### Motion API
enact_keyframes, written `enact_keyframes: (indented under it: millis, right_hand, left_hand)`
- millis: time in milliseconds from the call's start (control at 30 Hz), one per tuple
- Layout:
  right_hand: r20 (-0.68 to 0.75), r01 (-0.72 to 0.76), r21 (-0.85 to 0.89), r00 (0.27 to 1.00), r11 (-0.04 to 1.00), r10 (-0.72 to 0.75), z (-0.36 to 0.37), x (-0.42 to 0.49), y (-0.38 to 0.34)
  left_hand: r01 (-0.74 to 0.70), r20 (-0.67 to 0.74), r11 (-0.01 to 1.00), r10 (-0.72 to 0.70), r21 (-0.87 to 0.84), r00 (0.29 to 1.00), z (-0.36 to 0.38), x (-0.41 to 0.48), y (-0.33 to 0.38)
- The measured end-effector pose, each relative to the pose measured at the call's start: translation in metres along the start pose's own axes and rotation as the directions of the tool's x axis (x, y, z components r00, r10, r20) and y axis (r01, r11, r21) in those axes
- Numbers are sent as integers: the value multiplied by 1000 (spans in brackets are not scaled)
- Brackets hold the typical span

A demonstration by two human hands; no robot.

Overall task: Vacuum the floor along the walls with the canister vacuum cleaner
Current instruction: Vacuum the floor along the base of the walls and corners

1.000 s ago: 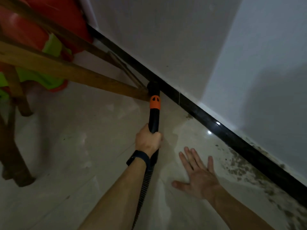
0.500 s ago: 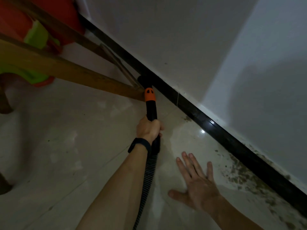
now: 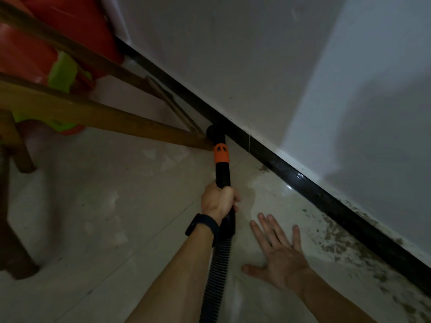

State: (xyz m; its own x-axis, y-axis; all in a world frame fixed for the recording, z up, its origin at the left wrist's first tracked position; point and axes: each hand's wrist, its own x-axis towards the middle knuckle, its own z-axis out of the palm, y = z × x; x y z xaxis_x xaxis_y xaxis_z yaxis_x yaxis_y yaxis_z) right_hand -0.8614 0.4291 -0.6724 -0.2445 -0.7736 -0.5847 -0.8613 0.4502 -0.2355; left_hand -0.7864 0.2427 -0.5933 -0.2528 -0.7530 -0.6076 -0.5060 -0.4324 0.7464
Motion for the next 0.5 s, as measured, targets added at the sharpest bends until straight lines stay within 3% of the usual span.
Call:
enact_keyframes:
  millis: [100,267,500]
  right_hand:
    - [13,14,0,1000,1000,-14,0,-1,0]
    - [20,19,-9,1000,1000,-19,-5,-1,-2]
    - [81,-8,39,997,999,5,-26,-9,-7]
  left_hand:
    - [-89,-24,963,99,255,995,-5,-6,-6]
    - [-170,17,767,203,619,979,-19,-29,-21]
    - [-95,134,954,59,283,989,-8,-74,-41]
